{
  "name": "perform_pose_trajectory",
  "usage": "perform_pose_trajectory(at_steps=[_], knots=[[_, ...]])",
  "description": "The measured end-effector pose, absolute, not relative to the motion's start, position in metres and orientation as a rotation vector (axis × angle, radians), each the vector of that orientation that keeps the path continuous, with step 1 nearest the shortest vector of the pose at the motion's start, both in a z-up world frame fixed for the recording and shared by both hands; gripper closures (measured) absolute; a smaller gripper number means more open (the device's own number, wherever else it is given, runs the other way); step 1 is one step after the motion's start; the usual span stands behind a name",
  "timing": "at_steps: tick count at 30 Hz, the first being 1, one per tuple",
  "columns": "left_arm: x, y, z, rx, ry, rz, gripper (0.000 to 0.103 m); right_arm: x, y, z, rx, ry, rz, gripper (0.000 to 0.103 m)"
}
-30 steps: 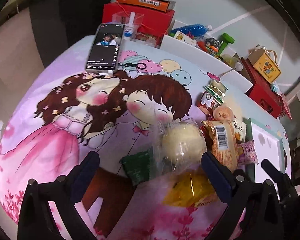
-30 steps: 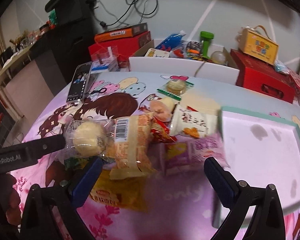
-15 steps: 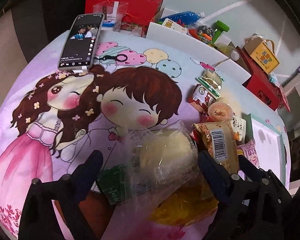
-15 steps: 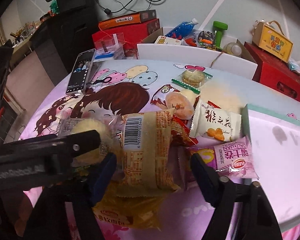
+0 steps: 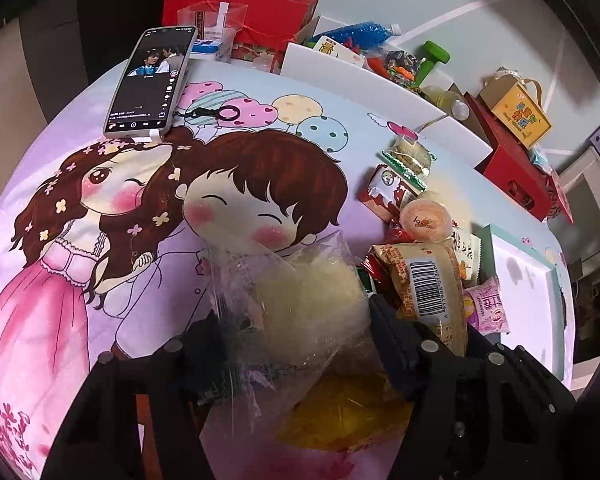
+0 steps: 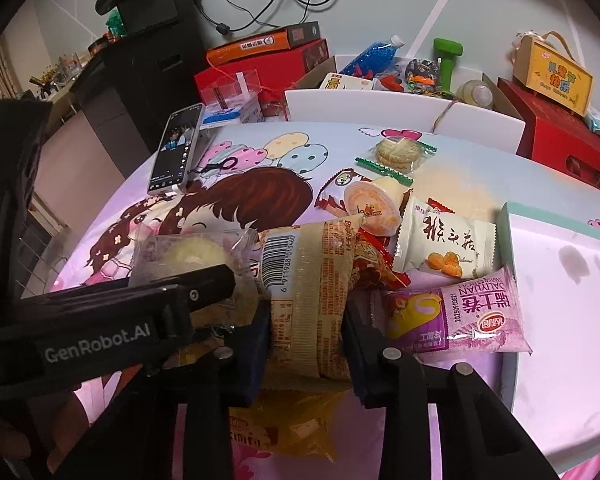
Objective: Organize snacks
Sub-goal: 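Grasp the clear-wrapped bun with the left tool while the right tool grasps the tan bread roll, then carry both snacks into the white tray and open both tools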
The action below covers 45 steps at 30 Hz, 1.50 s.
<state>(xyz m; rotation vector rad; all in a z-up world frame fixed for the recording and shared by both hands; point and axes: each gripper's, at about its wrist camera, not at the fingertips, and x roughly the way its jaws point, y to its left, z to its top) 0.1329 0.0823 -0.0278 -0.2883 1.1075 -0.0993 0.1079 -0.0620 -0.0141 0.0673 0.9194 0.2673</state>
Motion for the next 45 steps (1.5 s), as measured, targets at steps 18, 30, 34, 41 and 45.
perform_pose_trajectory(at_steps=[18, 30, 34, 41, 45], knots=[[0.121, 0.045, 0.022, -0.271, 1.02, -0.114, 0.038, 0.086, -0.116, 0.018, 0.172, 0.815, 0.211, 0.067], [0.133, -0.052, 0.029, -0.168, 1.048, -0.224, 0.038, 0.083, -0.236, 0.029, 0.292, 0.783, -0.025, 0.067], [0.137, -0.091, 0.03, -0.121, 1.048, -0.277, 0.038, 0.081, -0.276, 0.028, 0.27, 0.772, -0.136, 0.067], [0.149, -0.16, 0.02, -0.025, 1.065, -0.363, 0.038, 0.077, -0.337, 0.021, 0.211, 0.753, -0.297, 0.067], [0.159, -0.195, 0.005, 0.012, 1.091, -0.39, 0.038, 0.082, -0.36, 0.01, 0.22, 0.766, -0.326, 0.067]])
